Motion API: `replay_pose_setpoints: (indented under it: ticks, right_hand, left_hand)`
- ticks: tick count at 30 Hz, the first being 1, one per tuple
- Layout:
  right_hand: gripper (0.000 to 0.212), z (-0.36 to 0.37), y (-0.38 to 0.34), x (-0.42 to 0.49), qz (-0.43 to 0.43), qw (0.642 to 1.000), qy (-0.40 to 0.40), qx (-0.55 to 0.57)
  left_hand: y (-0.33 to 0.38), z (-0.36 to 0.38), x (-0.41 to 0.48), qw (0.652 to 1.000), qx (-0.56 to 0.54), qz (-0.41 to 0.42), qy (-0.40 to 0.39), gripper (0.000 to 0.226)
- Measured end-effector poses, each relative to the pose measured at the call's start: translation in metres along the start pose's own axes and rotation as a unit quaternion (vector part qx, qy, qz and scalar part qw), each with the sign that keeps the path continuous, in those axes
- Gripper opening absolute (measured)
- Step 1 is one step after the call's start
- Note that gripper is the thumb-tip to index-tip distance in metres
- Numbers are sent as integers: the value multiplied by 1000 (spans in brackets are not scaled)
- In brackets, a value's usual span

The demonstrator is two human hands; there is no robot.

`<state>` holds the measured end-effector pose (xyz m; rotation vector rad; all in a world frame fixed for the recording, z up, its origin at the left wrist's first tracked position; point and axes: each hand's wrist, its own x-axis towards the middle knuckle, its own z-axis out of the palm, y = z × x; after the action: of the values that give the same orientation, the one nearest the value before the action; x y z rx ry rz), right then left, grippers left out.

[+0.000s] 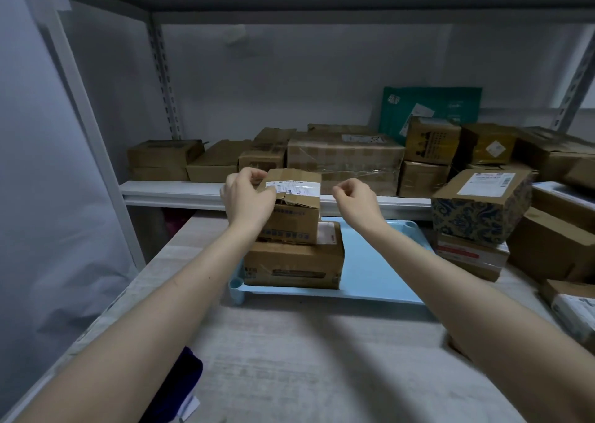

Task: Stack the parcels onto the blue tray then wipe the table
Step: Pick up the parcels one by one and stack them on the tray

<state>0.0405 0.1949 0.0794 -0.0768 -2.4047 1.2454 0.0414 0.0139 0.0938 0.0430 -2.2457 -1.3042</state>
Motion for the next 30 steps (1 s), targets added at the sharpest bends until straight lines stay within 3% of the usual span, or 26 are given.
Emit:
replay_pose_setpoints:
  ticks: [3, 7, 11, 14, 20, 24, 30]
  right_hand:
    - [35, -26, 17, 3, 16, 998, 67, 2]
    - [16, -67, 41, 2, 44, 989, 138, -28]
    - [47, -106, 68, 4, 84, 957, 270, -58]
    - [62, -140, 94, 7, 172, 927, 332, -38]
    - [108, -179, 140, 16, 376, 868, 308, 96]
    - [124, -188, 157, 20, 423, 826, 274, 252]
    - [109, -194, 163, 23, 418, 827, 242, 290]
  left_hand:
    - [27, 12, -14, 997, 13, 78, -9, 29]
    - [59, 35, -34, 991, -14, 124, -52, 25]
    - [77, 64, -49, 979, -81, 127, -134, 25]
    - [86, 90, -59, 976, -78, 118, -168, 24]
    - [93, 138, -70, 970, -72, 96, -210, 21]
    - [97, 164, -75, 966, -72, 64, -238, 19]
    - [102, 181, -82, 961, -86, 26, -262, 19]
